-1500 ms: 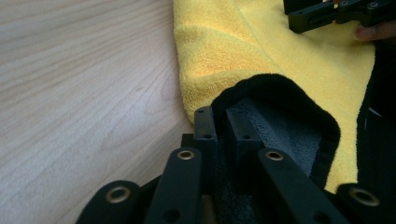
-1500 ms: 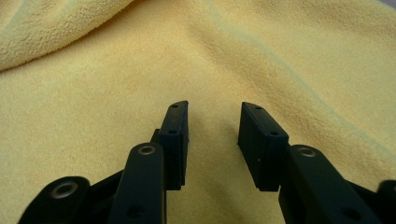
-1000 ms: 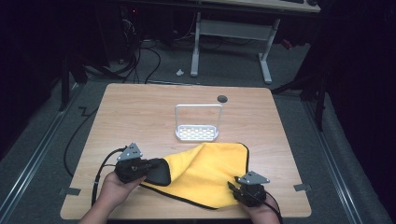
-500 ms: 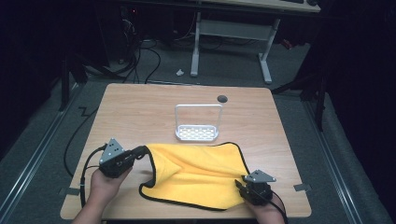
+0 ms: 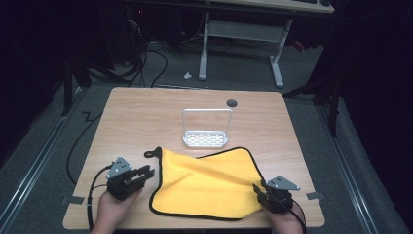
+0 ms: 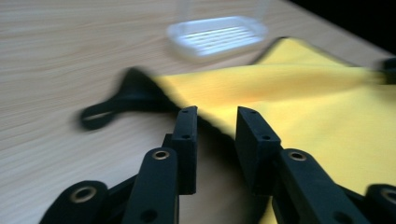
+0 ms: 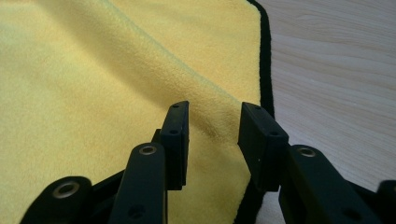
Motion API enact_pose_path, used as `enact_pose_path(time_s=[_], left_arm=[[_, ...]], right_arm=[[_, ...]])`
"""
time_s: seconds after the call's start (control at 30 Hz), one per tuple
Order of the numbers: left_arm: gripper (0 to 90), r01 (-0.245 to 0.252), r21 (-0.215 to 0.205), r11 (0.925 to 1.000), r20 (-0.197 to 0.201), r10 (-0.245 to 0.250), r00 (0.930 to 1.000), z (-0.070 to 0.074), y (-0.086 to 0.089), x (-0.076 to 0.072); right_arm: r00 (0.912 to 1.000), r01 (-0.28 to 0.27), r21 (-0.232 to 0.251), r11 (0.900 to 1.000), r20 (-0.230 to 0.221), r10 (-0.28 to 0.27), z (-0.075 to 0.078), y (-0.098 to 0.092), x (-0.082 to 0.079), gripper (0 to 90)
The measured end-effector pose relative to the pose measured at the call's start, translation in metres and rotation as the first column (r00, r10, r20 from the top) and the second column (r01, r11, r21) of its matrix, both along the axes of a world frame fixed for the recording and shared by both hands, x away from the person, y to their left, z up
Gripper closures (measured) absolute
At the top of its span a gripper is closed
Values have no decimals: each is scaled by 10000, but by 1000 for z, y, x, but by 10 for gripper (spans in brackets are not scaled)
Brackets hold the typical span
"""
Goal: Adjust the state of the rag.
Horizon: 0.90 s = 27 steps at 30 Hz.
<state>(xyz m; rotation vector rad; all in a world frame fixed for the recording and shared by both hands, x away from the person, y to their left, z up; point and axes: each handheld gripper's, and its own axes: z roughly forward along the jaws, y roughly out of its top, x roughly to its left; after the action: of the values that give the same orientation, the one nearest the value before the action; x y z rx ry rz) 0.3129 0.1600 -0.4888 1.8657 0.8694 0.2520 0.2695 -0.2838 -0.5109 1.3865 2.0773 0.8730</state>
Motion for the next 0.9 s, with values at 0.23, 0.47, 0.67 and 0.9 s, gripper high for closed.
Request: enact_pose_path(time_s=[0.23,0.47,0.67,0.9], left_arm=[[732,1135,2257,9676,-1079,-910,9900,-29,-47,-11],[770,974,1894,9771,-1758,-638,9824,-39,-24,-23],[769,1022,1741,9794,-1855,-694,9802,-40,-8,-54],[737,1296,1594,9787,-1917,-981,9765,-38,-11,-48]], right_arm=[[9998,-59,88,9999,208,57,15,9,54,674],[9906,-320,-594,9977,-1348,238,-3,24,121,783],[9896,1004,-564,9933,-977,-1056,-7,1,146,831],[9839,1486,-1157,9821,-819,-1585,-4,-11,130,776]])
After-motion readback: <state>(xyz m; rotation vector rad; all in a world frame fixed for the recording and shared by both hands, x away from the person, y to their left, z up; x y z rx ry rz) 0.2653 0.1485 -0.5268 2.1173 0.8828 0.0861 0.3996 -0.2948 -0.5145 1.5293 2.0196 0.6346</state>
